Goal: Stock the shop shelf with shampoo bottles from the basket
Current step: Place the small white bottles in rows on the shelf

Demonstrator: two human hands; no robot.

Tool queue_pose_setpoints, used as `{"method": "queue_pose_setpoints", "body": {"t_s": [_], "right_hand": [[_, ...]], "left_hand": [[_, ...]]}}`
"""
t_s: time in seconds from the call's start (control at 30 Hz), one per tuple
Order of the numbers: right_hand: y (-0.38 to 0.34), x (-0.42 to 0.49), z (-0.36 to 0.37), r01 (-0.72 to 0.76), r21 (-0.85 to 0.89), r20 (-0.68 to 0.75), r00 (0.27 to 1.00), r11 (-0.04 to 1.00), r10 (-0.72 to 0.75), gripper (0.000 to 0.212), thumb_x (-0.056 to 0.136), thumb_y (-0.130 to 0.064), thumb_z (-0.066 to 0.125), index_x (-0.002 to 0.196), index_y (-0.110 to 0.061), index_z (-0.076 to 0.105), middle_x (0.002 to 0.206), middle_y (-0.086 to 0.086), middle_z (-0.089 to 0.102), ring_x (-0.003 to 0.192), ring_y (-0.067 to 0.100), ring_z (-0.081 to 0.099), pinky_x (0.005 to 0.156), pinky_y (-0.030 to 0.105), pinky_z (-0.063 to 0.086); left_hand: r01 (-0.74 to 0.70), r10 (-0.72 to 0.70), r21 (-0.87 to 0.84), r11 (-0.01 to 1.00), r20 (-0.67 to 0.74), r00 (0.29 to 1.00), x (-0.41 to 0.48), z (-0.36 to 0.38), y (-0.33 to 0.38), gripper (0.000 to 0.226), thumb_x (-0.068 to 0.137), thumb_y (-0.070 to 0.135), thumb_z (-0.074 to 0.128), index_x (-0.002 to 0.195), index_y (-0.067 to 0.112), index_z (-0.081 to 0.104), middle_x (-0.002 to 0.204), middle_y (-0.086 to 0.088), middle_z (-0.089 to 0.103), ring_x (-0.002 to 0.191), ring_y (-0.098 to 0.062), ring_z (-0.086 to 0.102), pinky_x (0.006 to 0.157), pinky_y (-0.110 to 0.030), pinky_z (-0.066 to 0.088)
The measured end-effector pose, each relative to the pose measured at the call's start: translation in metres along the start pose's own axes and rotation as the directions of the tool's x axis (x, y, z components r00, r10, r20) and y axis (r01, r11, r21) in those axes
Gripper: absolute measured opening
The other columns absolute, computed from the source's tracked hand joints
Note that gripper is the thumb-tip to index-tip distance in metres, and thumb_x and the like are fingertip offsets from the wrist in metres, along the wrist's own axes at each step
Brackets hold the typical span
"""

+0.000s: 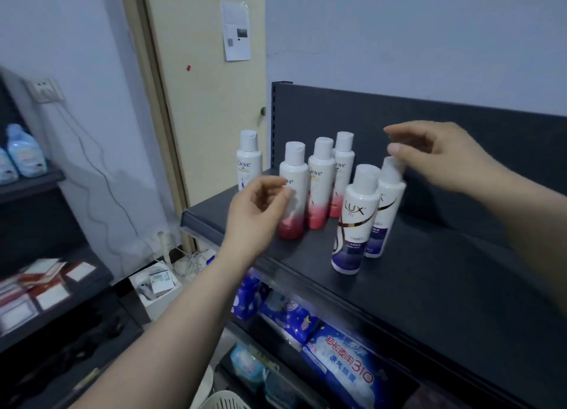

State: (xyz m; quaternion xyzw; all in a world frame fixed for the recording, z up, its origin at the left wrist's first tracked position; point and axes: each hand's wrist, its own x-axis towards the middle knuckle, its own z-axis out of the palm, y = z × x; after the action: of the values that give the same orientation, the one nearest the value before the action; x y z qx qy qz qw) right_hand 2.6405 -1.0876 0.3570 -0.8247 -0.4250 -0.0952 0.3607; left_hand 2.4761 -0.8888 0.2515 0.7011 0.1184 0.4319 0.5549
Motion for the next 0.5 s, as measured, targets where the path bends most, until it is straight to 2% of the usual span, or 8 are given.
{"method": "queue_pose_setpoints", "body": {"t_s": [0.07, 0.1, 0.13, 0.2, 0.27, 0.33, 0.43, 0.5], "right_hand": [[-0.026, 0.002, 0.002, 0.070, 0.005, -0.044, 0.997, 0.998, -0.069, 0.033, 0.091, -0.024, 0.062, 0.124, -0.026, 0.061, 0.117, -0.007, 0.064, 0.106, 0.007, 0.058, 0.097, 0.022, 0.042], [-0.042, 0.004, 0.005, 0.102, 0.006, -0.051, 0.994, 0.995, -0.101, 0.033, 0.092, -0.023, 0.061, 0.125, -0.024, 0.061, 0.118, -0.009, 0.062, 0.106, 0.004, 0.057, 0.094, 0.017, 0.039], [-0.057, 0.008, 0.011, 0.134, 0.005, -0.047, 0.990, 0.991, -0.133, 0.034, 0.092, -0.023, 0.061, 0.126, -0.023, 0.061, 0.119, -0.010, 0.061, 0.106, 0.002, 0.055, 0.093, 0.014, 0.037], [-0.084, 0.018, 0.026, 0.211, -0.051, -0.004, 0.977, 0.976, -0.212, 0.035, 0.093, -0.024, 0.060, 0.128, -0.023, 0.060, 0.123, -0.009, 0.061, 0.110, 0.001, 0.052, 0.094, 0.014, 0.034], [-0.105, 0.034, 0.047, 0.290, -0.152, 0.096, 0.956, 0.945, -0.278, 0.038, 0.093, -0.025, 0.059, 0.132, -0.023, 0.057, 0.131, -0.007, 0.059, 0.117, 0.005, 0.051, 0.092, 0.012, 0.030], [-0.120, 0.053, 0.068, 0.341, -0.229, 0.206, 0.932, 0.912, -0.297, 0.042, 0.094, -0.028, 0.057, 0.135, -0.025, 0.053, 0.136, -0.007, 0.055, 0.124, 0.011, 0.049, 0.094, 0.016, 0.033], [-0.131, 0.078, 0.095, 0.375, -0.354, 0.352, 0.902, 0.857, -0.250, 0.048, 0.095, -0.032, 0.054, 0.142, -0.028, 0.043, 0.143, -0.003, 0.049, 0.131, 0.018, 0.042, 0.105, 0.035, 0.037], [-0.135, 0.091, 0.108, 0.386, -0.445, 0.417, 0.888, 0.808, -0.195, 0.050, 0.097, -0.032, 0.050, 0.145, -0.026, 0.038, 0.147, -0.002, 0.043, 0.135, 0.022, 0.037, 0.104, 0.037, 0.037]], "left_hand": [[0.010, 0.025, 0.124, 0.992, -0.273, 0.962, 0.018, -0.024, -0.017, 0.021, 0.085, 0.012, 0.068, 0.097, 0.026, 0.058, 0.095, 0.004, 0.063, 0.079, 0.002, 0.057, 0.079, -0.027, 0.051], [0.054, 0.008, 0.186, 0.981, -0.318, 0.948, 0.027, -0.033, -0.024, 0.030, 0.083, 0.015, 0.070, 0.107, 0.025, 0.055, 0.105, 0.001, 0.060, 0.088, -0.001, 0.057, 0.084, -0.031, 0.051], [0.118, -0.041, 0.244, 0.963, -0.299, 0.953, 0.038, -0.039, -0.032, 0.047, 0.082, 0.019, 0.072, 0.122, 0.023, 0.049, 0.117, -0.001, 0.056, 0.100, -0.007, 0.055, 0.092, -0.034, 0.049], [0.231, -0.196, 0.294, 0.927, -0.143, 0.970, 0.054, -0.044, -0.043, 0.080, 0.080, 0.023, 0.075, 0.145, 0.020, 0.028, 0.133, -0.003, 0.046, 0.120, -0.015, 0.048, 0.104, -0.035, 0.041], [0.260, -0.286, 0.304, 0.916, 0.041, 0.957, 0.064, -0.043, -0.054, 0.095, 0.079, 0.022, 0.076, 0.151, 0.018, 0.015, 0.133, -0.002, 0.046, 0.122, -0.016, 0.047, 0.106, -0.033, 0.037], [0.239, -0.296, 0.342, 0.909, 0.124, 0.947, 0.071, -0.042, -0.069, 0.084, 0.076, 0.018, 0.074, 0.145, 0.017, 0.027, 0.120, 0.003, 0.055, 0.115, -0.017, 0.055, 0.100, -0.030, 0.042], [0.196, -0.259, 0.469, 0.861, 0.074, 0.963, 0.074, -0.046, -0.082, 0.051, 0.078, 0.013, 0.071, 0.125, 0.015, 0.051, 0.107, 0.005, 0.060, 0.099, -0.015, 0.058, 0.080, -0.022, 0.040], [0.175, -0.234, 0.445, 0.878, 0.082, 0.969, 0.075, -0.049, -0.085, 0.047, 0.077, 0.015, 0.075, 0.119, 0.016, 0.054, 0.103, 0.008, 0.060, 0.092, -0.012, 0.058, 0.079, -0.022, 0.040]]}}
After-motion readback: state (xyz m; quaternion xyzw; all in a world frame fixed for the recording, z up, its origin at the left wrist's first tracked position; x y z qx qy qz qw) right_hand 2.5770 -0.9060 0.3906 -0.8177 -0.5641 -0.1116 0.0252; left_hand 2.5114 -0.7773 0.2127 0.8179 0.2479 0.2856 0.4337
